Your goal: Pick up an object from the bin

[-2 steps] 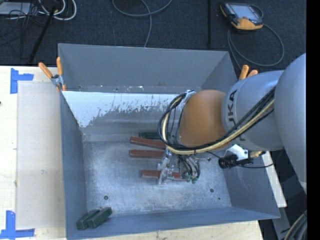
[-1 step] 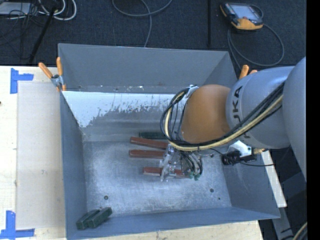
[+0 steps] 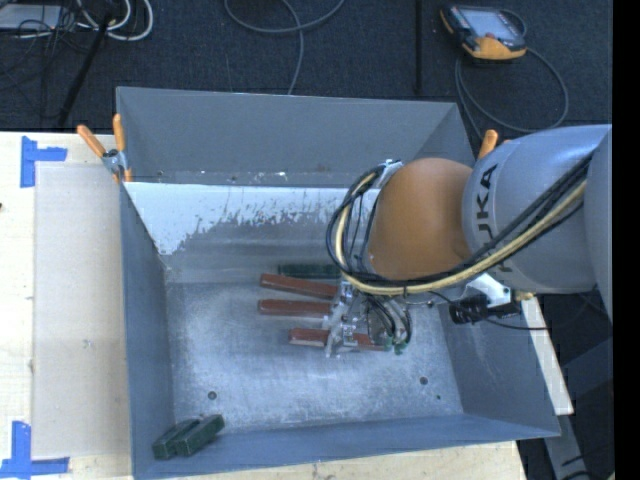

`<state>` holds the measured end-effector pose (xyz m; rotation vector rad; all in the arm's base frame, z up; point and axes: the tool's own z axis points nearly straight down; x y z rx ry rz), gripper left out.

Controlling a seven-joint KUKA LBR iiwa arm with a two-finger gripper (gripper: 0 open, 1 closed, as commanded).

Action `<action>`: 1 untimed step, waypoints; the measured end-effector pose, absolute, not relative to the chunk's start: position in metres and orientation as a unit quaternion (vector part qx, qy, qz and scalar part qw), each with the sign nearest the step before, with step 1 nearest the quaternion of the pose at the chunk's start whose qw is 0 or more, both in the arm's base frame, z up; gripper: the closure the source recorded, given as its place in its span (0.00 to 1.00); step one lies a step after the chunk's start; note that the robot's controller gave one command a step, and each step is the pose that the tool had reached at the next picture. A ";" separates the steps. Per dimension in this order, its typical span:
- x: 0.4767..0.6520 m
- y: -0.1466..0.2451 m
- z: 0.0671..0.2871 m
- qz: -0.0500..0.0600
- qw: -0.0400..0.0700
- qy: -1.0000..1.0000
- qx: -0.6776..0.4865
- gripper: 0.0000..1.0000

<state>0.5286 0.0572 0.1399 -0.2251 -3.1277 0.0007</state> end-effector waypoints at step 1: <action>0.530 0.057 0.159 0.000 0.000 -0.997 -0.072 1.00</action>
Offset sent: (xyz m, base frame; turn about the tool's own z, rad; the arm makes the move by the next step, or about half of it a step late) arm -0.0001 0.0000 0.0276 0.0000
